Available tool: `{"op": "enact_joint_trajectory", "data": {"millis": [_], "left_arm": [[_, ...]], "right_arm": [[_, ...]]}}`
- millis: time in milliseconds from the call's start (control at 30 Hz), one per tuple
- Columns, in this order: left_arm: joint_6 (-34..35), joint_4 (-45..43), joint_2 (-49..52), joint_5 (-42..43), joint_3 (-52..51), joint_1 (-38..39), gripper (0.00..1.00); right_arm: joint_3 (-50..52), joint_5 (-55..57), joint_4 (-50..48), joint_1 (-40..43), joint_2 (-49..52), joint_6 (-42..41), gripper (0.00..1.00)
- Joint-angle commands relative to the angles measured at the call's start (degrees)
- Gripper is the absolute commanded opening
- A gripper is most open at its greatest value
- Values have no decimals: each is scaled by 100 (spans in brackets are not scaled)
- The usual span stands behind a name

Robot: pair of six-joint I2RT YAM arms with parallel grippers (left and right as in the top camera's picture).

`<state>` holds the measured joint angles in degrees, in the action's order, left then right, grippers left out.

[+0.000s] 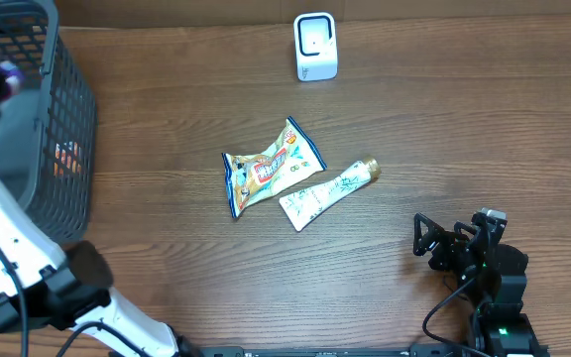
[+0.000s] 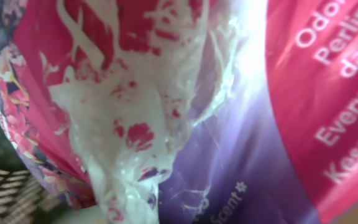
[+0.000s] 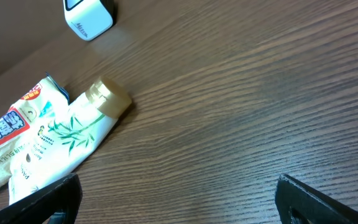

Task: Scan the item barcode
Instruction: 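Carry the pink-purple bag out and drop it beside the snack bag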

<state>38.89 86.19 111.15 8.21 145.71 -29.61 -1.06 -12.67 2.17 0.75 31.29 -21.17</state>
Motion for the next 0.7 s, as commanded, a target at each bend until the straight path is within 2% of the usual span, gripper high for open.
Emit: {"op": "enact_joint_trajectory", "data": {"millis": [0, 100, 300, 400, 500, 667], "left_arm": [[-1298, 114, -334, 470, 50, 658, 4], [-1921, 319, -326, 321, 48, 1211, 4], [-2638, 857, -315, -979, -31, 2273, 4], [-2653, 1062, -315, -1449, -184, 2636, 4], [-2529, 1062, -317, -1484, -529, 2865, 4], [-2087, 940, -317, -1652, -1657, 2979, 5]], "right_arm": [[57, 33, -63, 7, 4, 7, 100], [57, 4, -96, 7, 4, 7, 100], [57, -11, -136, 7, 4, 9, 100], [57, -17, -166, 7, 4, 9, 100], [57, -37, -190, 7, 4, 9, 100], [57, -50, -214, 7, 4, -9, 100]]}}
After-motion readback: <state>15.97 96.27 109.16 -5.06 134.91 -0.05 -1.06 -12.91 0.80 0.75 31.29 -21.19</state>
